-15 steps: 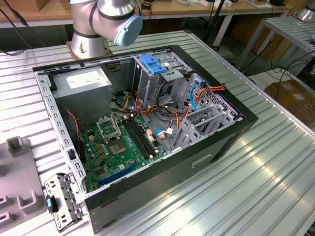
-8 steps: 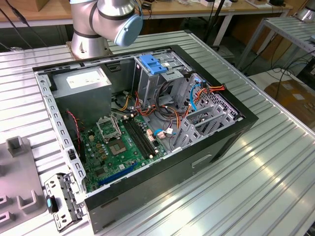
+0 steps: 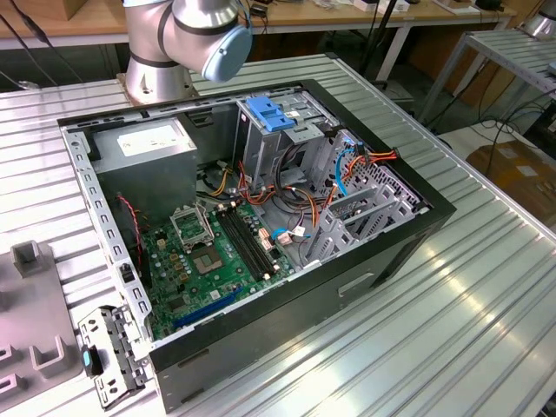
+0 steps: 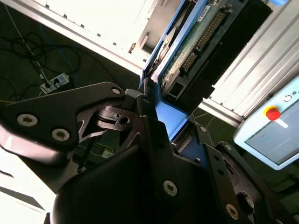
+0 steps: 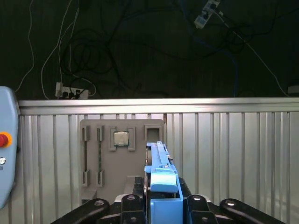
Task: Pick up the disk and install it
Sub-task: 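Pick up the disk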
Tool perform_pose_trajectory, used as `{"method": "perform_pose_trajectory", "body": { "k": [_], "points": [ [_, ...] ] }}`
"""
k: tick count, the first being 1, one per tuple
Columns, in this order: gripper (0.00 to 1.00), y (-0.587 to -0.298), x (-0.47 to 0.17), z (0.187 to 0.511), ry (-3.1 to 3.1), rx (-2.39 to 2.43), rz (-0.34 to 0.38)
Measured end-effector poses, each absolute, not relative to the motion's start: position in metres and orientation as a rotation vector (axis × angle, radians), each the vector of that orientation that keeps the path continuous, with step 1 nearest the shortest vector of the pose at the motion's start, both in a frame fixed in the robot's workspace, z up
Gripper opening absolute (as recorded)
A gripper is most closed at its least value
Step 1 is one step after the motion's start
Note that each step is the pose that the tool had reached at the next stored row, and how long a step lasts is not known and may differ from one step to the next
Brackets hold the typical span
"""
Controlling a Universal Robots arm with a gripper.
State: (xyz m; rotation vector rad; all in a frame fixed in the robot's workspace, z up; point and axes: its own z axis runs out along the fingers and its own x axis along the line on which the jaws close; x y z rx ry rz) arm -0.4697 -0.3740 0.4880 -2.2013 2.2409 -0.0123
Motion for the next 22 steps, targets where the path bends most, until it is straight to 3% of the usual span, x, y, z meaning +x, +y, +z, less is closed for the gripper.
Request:
{"method": "perform_pose_trajectory", "body": {
  "k": [22],
  "points": [
    [0.37,-0.374,-0.406,0.488,2.241,-2.201,-0.012]
  ]
}}
